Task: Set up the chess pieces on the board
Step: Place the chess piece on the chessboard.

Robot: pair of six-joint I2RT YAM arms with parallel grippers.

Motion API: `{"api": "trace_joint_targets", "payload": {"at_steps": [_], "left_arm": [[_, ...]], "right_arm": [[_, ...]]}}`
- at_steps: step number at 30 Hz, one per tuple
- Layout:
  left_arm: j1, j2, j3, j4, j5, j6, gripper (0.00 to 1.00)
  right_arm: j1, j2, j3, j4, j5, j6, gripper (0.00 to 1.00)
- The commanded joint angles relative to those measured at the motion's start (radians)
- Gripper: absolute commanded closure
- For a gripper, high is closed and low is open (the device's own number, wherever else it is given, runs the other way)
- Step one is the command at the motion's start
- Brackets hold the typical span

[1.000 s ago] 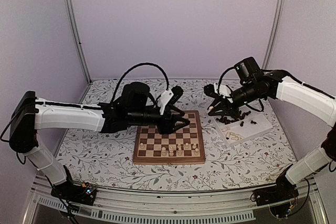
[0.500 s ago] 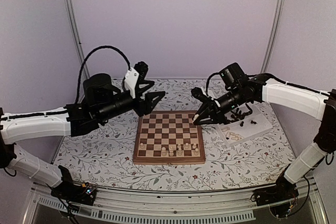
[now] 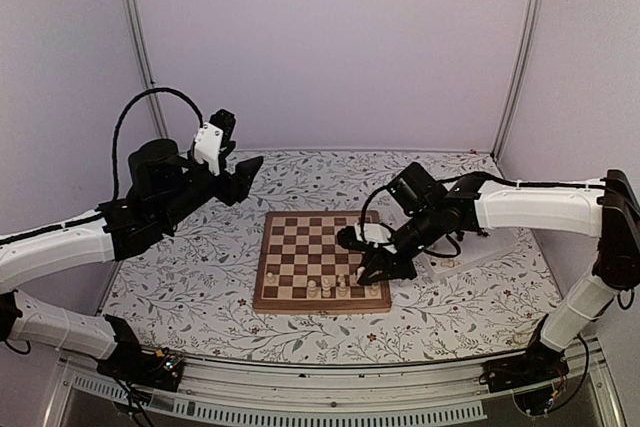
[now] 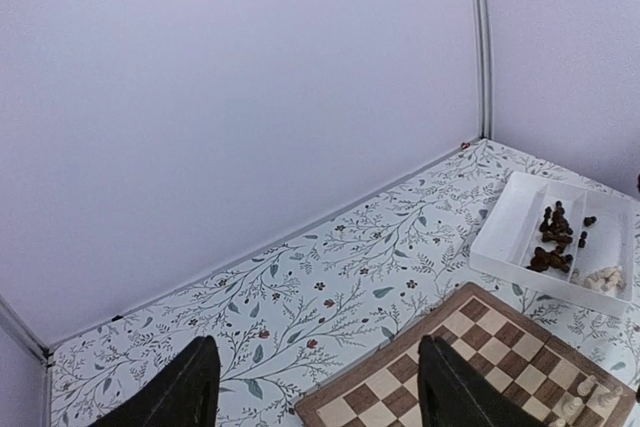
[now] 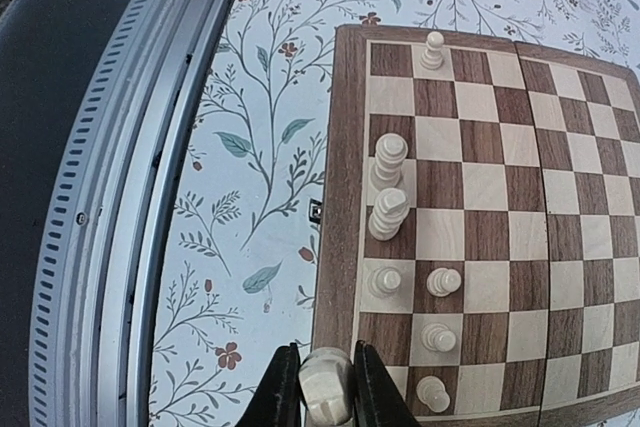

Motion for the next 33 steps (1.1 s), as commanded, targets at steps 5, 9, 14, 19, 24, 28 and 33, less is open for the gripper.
{"api": "trace_joint_targets", "payload": {"at_steps": [5,9,14,19,24,28,33], "left_arm": [[0.013,-0.019,-0.017,-0.004,-0.003,0.006,0.30],[0.013,-0.020,-0.020,-0.006,-0.004,0.005,0.31],[0.013,-0.010,-0.016,-0.008,0.006,0.004,0.30],[0.013,-0.005,-0.014,-0.012,0.018,-0.001,0.30],[0.013,-0.002,-0.013,-0.015,0.023,-0.005,0.30],[0.013,0.001,-0.011,-0.017,0.030,-0.007,0.30],[0.013,0.007,-0.009,-0.021,0.036,-0.011,0.30]], "right_arm": [[0.030,0.077,-0.012,0.056,0.102,0.026,0.86],[0.038,0.103,-0.002,0.061,0.106,0.031,0.86],[0.049,0.124,-0.002,0.069,0.121,0.037,0.86],[0.052,0.140,0.003,0.077,0.139,0.045,0.86],[0.051,0.161,0.014,0.078,0.155,0.054,0.85],[0.052,0.168,0.013,0.079,0.163,0.057,0.85],[0.052,0.172,0.013,0.082,0.168,0.059,0.85]]}}
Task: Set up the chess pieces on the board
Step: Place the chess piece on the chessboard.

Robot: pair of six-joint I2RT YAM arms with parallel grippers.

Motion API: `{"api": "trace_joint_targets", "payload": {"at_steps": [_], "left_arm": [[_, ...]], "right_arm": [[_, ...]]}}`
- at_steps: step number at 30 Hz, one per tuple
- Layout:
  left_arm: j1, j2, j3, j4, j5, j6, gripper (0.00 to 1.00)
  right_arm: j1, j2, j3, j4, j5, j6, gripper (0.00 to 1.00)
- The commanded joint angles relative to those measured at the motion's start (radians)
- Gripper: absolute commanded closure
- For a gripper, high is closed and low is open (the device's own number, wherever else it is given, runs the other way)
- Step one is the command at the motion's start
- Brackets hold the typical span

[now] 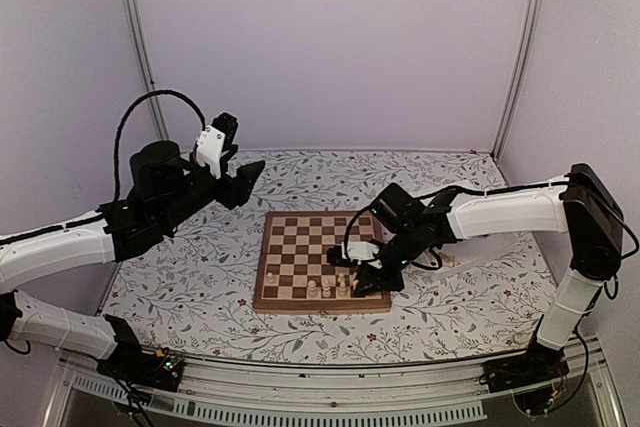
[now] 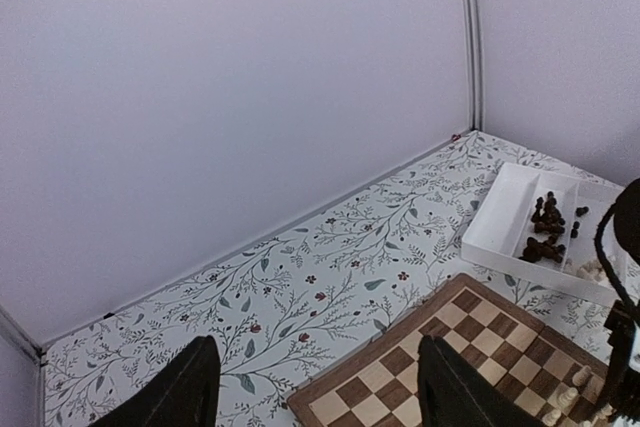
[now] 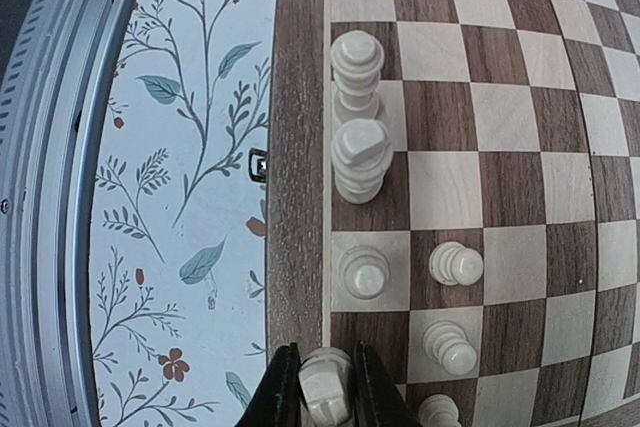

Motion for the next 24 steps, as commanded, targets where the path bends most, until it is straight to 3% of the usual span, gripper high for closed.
{"api": "trace_joint_targets", "payload": {"at_steps": [1,24], "left_arm": [[0.012,0.007,0.001,-0.011,0.013,-0.007,0.30],[0.012,0.013,0.005,-0.017,0.029,-0.010,0.30]], "right_arm": [[0.005,0.016,0.019,0.018,0.013,0.012,0.84],[0.006,0.033,0.026,0.021,0.033,0.017,0.78]]}}
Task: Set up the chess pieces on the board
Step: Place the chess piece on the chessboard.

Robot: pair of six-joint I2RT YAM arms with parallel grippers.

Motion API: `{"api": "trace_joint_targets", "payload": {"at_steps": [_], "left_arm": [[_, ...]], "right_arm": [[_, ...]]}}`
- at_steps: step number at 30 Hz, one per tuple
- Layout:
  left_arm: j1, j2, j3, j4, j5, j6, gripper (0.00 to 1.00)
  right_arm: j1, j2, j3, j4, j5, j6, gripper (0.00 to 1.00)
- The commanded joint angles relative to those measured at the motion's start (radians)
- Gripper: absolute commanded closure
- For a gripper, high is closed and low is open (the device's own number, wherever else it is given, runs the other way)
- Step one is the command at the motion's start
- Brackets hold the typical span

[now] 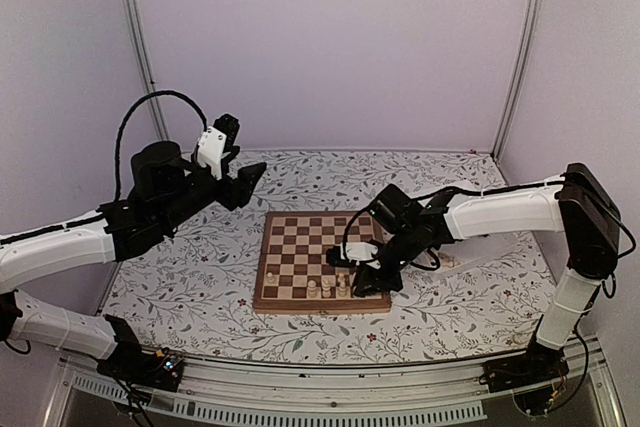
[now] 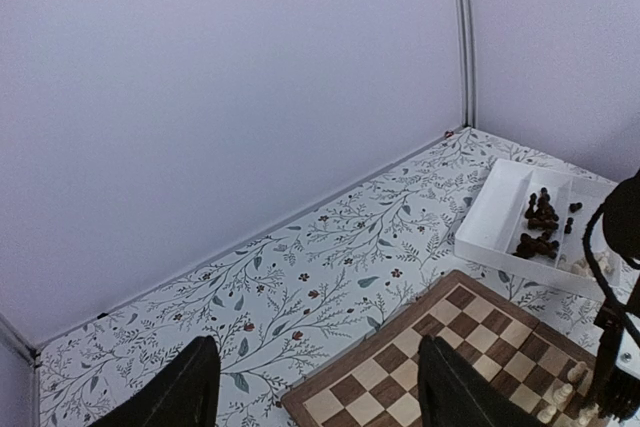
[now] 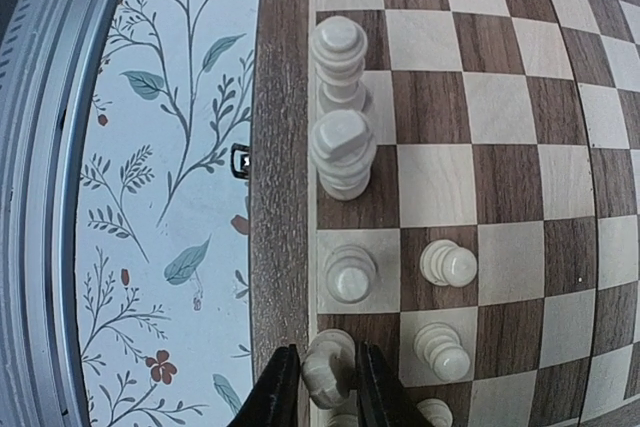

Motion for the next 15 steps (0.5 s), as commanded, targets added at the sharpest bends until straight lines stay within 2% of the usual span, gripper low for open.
{"api": "trace_joint_targets", "payload": {"at_steps": [1,15], "left_arm": [[0.012,0.009,0.005,-0.010,0.010,-0.009,0.30],[0.013,0.013,0.009,-0.013,0.015,-0.011,0.30]], "right_arm": [[0.006,0.015,0.020,0.015,0.015,0.012,0.77],[0.005,-0.008,0.017,0.012,0.033,0.010,0.77]]}}
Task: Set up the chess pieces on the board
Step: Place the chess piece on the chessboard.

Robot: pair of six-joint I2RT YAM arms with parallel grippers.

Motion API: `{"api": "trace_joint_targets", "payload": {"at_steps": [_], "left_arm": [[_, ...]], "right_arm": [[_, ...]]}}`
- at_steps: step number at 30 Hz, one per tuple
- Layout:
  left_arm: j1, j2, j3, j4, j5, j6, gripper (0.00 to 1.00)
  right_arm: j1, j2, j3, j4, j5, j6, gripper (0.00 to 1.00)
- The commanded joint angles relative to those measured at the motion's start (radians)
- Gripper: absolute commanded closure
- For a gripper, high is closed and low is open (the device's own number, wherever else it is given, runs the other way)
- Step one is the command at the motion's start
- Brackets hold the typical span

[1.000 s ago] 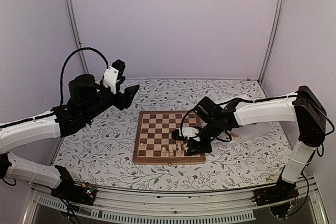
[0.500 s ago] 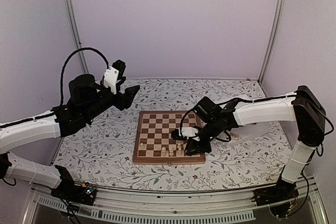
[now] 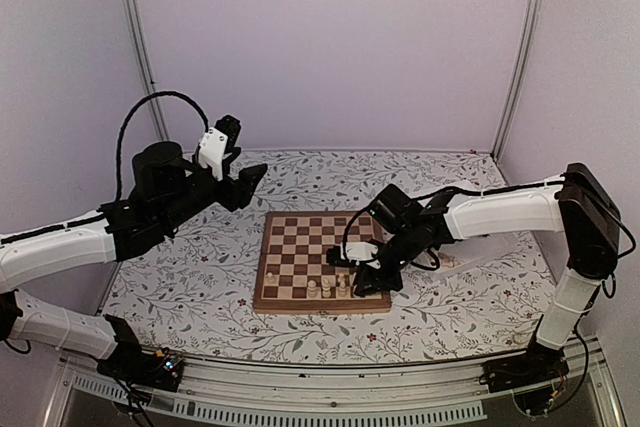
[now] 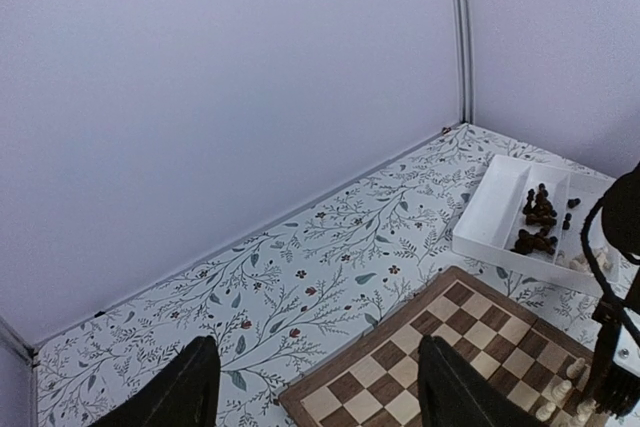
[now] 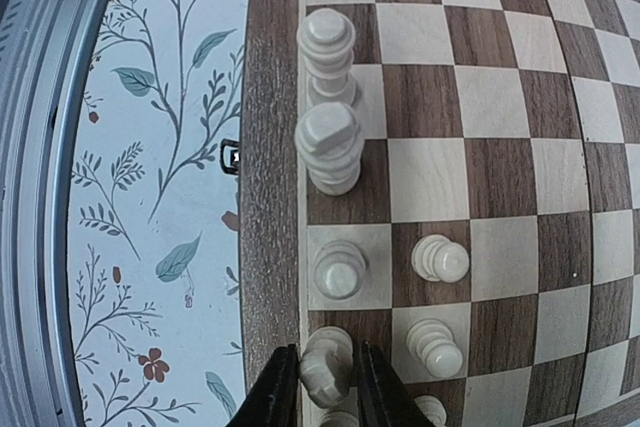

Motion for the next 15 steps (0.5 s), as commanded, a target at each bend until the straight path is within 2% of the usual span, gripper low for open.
{"api": "trace_joint_targets", "payload": {"at_steps": [1,6,11,15], "left_arm": [[0.013,0.010,0.009,-0.009,0.008,-0.011,0.30],[0.013,0.009,0.009,-0.009,0.013,-0.010,0.30],[0.012,0.007,0.010,-0.006,0.040,-0.002,0.29],[0.012,0.011,0.025,-0.015,0.092,-0.007,0.29]], "right_arm": [[0.006,-0.009,0.018,0.009,0.014,0.010,0.77],[0.004,-0.023,0.045,-0.038,0.003,0.010,0.76],[-0.002,-0.134,0.136,-0.154,0.032,-0.025,0.62],[-0.083,-0.256,0.205,-0.221,0.051,-0.054,0.47]]}}
